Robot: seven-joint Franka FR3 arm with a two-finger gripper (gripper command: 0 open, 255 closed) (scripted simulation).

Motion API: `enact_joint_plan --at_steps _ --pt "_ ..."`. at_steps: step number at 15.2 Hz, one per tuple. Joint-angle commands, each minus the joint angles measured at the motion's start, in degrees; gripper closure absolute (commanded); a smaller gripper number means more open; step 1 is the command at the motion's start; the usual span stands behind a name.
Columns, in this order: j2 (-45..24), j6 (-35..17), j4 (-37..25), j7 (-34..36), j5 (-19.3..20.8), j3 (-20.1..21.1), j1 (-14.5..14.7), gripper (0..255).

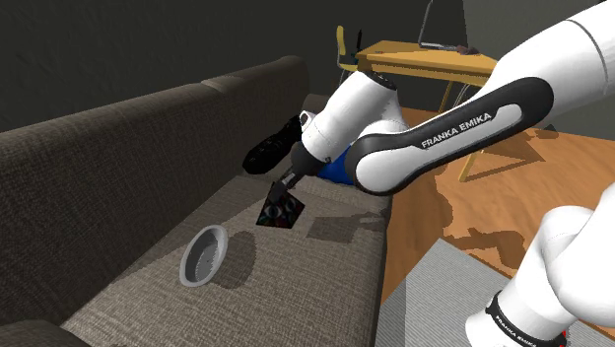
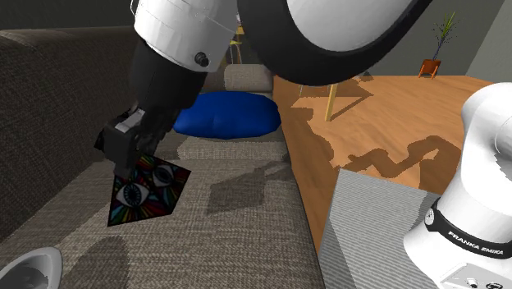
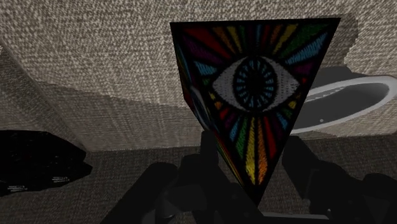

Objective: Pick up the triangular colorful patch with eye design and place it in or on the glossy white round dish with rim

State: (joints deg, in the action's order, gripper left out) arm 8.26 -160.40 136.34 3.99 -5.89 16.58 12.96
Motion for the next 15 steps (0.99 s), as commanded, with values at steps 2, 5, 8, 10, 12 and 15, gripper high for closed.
enact_joint_plan --at_steps 2,5,8,10,12,15 --pt "-0.5 1.8 -2.4 2.2 1.6 1.0 -0.2 255" --pt "-5.1 3.3 -8.3 9.7 8.1 4.0 -0.8 255" --pt "-10.2 5.4 -14.9 16.9 14.7 5.6 0.1 255" --pt "-13.7 7.3 -19.6 21.1 18.8 6.1 1.4 255" --pt "-17.4 9.5 -24.7 24.7 22.3 6.2 3.2 255" --pt "-23.1 13.1 -33.0 28.9 26.5 5.8 6.5 255"
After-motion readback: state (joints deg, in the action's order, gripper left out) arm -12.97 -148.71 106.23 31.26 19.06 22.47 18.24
